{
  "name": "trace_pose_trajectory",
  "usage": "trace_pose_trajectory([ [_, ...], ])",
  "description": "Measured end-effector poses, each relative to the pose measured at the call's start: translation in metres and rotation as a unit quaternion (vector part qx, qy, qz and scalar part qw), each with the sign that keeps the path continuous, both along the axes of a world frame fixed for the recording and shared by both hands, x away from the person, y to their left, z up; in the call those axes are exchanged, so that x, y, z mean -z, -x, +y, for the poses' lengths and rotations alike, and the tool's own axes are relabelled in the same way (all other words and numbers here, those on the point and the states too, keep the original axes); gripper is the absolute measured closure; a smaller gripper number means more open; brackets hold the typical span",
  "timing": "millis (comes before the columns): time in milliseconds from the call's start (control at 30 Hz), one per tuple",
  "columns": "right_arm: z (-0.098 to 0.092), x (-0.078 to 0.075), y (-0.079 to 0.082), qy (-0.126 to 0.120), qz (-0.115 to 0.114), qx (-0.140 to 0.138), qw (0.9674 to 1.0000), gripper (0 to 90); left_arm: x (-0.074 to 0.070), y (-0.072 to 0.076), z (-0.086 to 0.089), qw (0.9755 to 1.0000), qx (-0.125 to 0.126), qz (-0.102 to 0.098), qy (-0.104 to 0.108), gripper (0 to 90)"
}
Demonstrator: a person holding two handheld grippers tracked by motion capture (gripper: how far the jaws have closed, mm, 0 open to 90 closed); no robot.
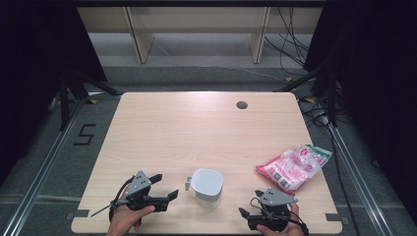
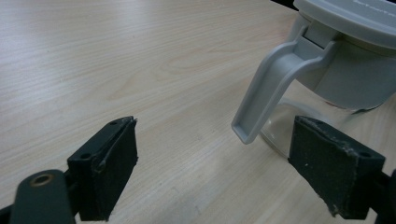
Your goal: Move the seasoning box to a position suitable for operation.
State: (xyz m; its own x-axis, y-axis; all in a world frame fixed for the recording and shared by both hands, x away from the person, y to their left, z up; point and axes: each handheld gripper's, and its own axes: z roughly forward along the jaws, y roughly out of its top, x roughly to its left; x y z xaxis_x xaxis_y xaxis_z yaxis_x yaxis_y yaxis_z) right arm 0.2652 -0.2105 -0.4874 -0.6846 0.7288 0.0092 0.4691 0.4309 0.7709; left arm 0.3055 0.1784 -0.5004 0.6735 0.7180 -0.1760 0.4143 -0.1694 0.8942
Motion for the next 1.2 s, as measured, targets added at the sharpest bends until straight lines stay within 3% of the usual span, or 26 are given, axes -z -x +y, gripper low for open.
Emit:
trace_pose_trajectory([
  [33,0.000,0.000,0.000,0.001,-0.001,-0.001,1.0000,21.5,0.000,-0.001,0.000,0.9999,0.005,-0.007,-0.007,14.5],
  [100,-0.001,0.000,-0.002,0.001,0.001,-0.013,0.9999,22.2,0.002,-0.001,-0.001,1.0000,0.004,-0.001,-0.004,14.5],
  [200,-0.001,-0.001,-0.001,-0.002,-0.005,0.000,1.0000,21.7,0.003,-0.001,-0.002,1.0000,-0.001,0.001,-0.007,14.5],
  [267,-0.001,0.000,-0.001,-0.001,-0.007,-0.001,1.0000,21.7,0.003,-0.002,-0.001,0.9998,0.009,-0.009,-0.017,14.7],
  [367,-0.001,-0.001,-0.001,0.003,-0.010,-0.004,0.9999,21.8,0.004,-0.001,-0.003,0.9999,0.006,0.001,-0.014,14.7],
  [500,-0.001,-0.001,-0.002,-0.003,-0.002,-0.005,1.0000,21.7,0.004,0.000,-0.003,0.9997,0.007,-0.005,-0.021,15.6],
  [567,-0.002,-0.001,-0.002,0.001,-0.013,0.000,0.9999,21.4,0.004,0.000,-0.003,0.9998,0.007,-0.005,-0.017,16.1],
  [767,-0.002,-0.001,-0.002,0.003,-0.014,-0.004,0.9999,21.0,0.004,0.001,-0.005,0.9996,0.008,-0.005,-0.026,16.4],
  [867,-0.003,-0.001,-0.002,0.004,-0.014,-0.004,0.9999,21.0,0.004,-0.001,-0.004,0.9991,0.018,-0.017,-0.034,17.0],
  [933,-0.003,-0.001,-0.002,0.004,-0.014,-0.005,0.9999,20.8,0.004,0.001,-0.006,0.9995,0.011,-0.009,-0.028,17.8],
  [1200,-0.002,-0.001,-0.002,0.000,-0.010,-0.004,0.9999,20.5,0.002,-0.001,-0.010,0.9986,0.036,-0.033,-0.021,27.3],
])
